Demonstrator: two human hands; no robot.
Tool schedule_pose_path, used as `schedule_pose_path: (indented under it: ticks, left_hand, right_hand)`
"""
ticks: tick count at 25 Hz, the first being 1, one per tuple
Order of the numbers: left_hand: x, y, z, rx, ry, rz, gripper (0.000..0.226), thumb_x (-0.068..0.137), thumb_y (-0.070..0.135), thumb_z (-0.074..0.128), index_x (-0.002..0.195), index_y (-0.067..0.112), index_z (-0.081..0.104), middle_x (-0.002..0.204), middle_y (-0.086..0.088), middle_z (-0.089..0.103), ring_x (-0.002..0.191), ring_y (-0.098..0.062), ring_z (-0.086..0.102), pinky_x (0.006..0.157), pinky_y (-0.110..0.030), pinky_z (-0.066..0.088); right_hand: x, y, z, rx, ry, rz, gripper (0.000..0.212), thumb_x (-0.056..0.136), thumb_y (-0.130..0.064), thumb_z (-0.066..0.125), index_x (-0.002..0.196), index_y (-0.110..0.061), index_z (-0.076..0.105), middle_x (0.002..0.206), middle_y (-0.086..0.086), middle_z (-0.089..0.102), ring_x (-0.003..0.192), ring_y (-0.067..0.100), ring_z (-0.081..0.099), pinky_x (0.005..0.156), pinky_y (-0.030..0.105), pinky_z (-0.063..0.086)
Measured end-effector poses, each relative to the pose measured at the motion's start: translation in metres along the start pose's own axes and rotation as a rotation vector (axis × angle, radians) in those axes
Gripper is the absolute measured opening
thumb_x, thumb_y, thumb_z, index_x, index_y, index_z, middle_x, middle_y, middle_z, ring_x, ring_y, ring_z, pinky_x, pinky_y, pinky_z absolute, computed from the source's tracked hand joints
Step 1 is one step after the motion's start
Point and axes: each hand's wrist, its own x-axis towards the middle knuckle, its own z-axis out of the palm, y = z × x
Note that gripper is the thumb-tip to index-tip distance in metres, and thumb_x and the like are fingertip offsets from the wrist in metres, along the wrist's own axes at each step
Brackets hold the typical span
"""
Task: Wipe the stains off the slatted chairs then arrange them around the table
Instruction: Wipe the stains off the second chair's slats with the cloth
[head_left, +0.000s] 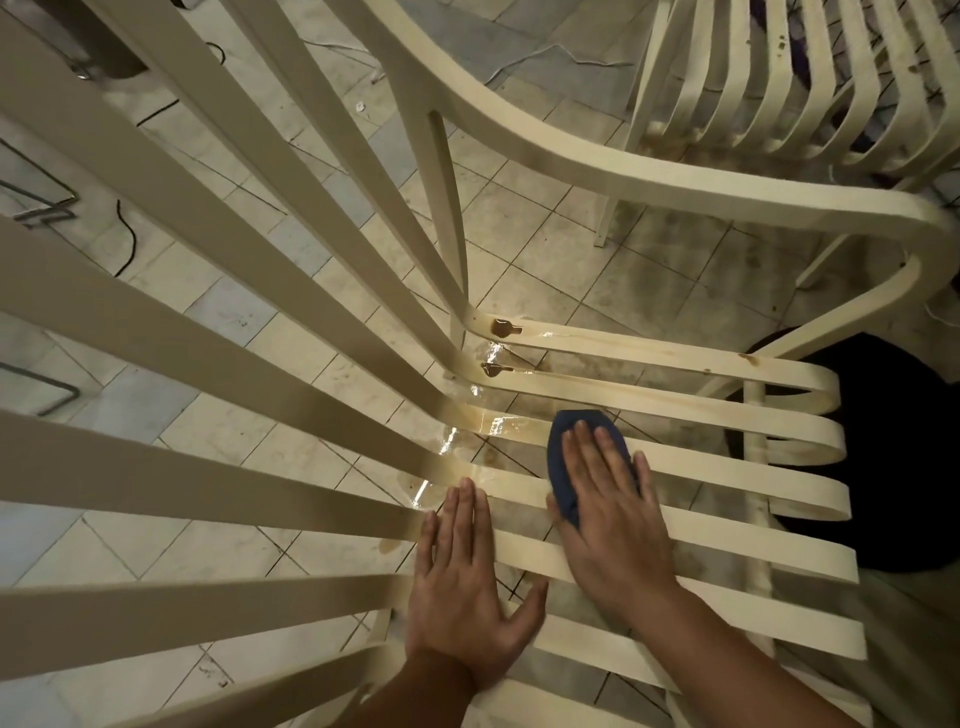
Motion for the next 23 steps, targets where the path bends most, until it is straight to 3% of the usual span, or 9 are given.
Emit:
schedule_pose_path:
  ticks: [4,8,10,12,15,19,21,23]
  left_hand:
    - [0.001,-0.002,0.001,0.044,-0.060,-0.022,0.100,0.091,0.075,0.039,0.161,0.006,0.022,0.170,-0.014,0.015,0.159,-0.026,0.006,0.125,-0.046,0.007]
    - [0.000,-0.007,0.003,0.136,-0.089,0.082,0.087,0.097,0.072,0.013,0.153,0.013,0.045,0.155,-0.016,0.047,0.154,-0.034,0.022,0.121,-0.052,0.013]
    - [0.000,-0.005,0.002,0.105,-0.028,0.049,0.092,0.095,0.075,0.023,0.157,0.008,0.035,0.164,-0.018,0.032,0.155,-0.034,0.019,0.123,-0.049,0.010]
    - [-0.001,-0.003,0.001,0.040,0.024,0.001,0.102,0.090,0.074,0.039,0.160,0.002,0.021,0.170,-0.016,0.014,0.158,-0.028,0.011,0.126,-0.044,0.005]
    - [-0.001,-0.002,-0.001,-0.026,0.024,0.005,0.105,0.090,0.072,0.044,0.162,0.001,0.013,0.172,-0.013,0.006,0.159,-0.027,0.007,0.126,-0.045,0.006]
    - [-0.001,-0.002,0.000,-0.013,-0.012,0.005,0.106,0.089,0.072,0.045,0.161,0.000,0.015,0.171,-0.014,0.006,0.159,-0.027,0.007,0.124,-0.047,0.009]
    - [-0.001,-0.004,0.000,0.018,-0.049,-0.008,0.105,0.088,0.073,0.044,0.161,0.001,0.019,0.170,-0.016,0.011,0.158,-0.028,0.008,0.125,-0.047,0.008]
    - [-0.001,-0.005,0.000,0.076,-0.100,0.039,0.093,0.091,0.072,0.037,0.158,0.007,0.035,0.164,-0.019,0.030,0.156,-0.032,0.016,0.125,-0.047,0.005]
  right_hand:
    - [0.038,-0.069,-0.002,0.107,-0.150,-0.069,0.071,0.106,-0.054,0.021,0.159,-0.024,-0.017,0.167,-0.007,-0.022,0.150,0.011,-0.030,0.124,0.045,-0.017]
    - [0.058,-0.120,-0.005,0.208,-0.167,-0.048,0.071,0.108,-0.046,0.027,0.160,-0.020,-0.014,0.169,-0.002,-0.017,0.153,0.014,-0.022,0.123,0.045,-0.017]
    - [0.044,-0.096,-0.002,0.098,-0.080,-0.063,0.069,0.104,-0.043,0.030,0.162,-0.018,0.000,0.171,0.001,-0.001,0.156,0.015,-0.008,0.125,0.049,-0.012]
    - [0.021,-0.055,0.001,-0.016,0.047,0.033,0.071,0.096,-0.043,0.029,0.161,-0.016,0.017,0.169,0.003,0.015,0.156,0.017,0.008,0.125,0.053,-0.002]
    - [-0.007,-0.004,0.001,-0.064,0.103,0.170,0.079,0.089,-0.040,0.042,0.161,-0.014,0.022,0.169,0.003,0.015,0.157,0.019,0.010,0.125,0.052,0.003]
    - [0.004,-0.026,0.002,0.005,0.099,0.194,0.078,0.091,-0.038,0.048,0.160,-0.012,0.023,0.169,0.006,0.017,0.157,0.023,0.010,0.125,0.049,0.000]
    - [0.025,-0.063,0.003,0.058,0.029,0.075,0.077,0.097,-0.042,0.046,0.161,-0.014,0.015,0.169,0.005,0.009,0.157,0.023,0.005,0.125,0.052,0.002]
    - [0.046,-0.100,0.001,0.220,-0.067,-0.048,0.071,0.104,-0.040,0.043,0.161,-0.018,0.007,0.169,0.000,0.001,0.157,0.017,-0.003,0.127,0.049,0.004]
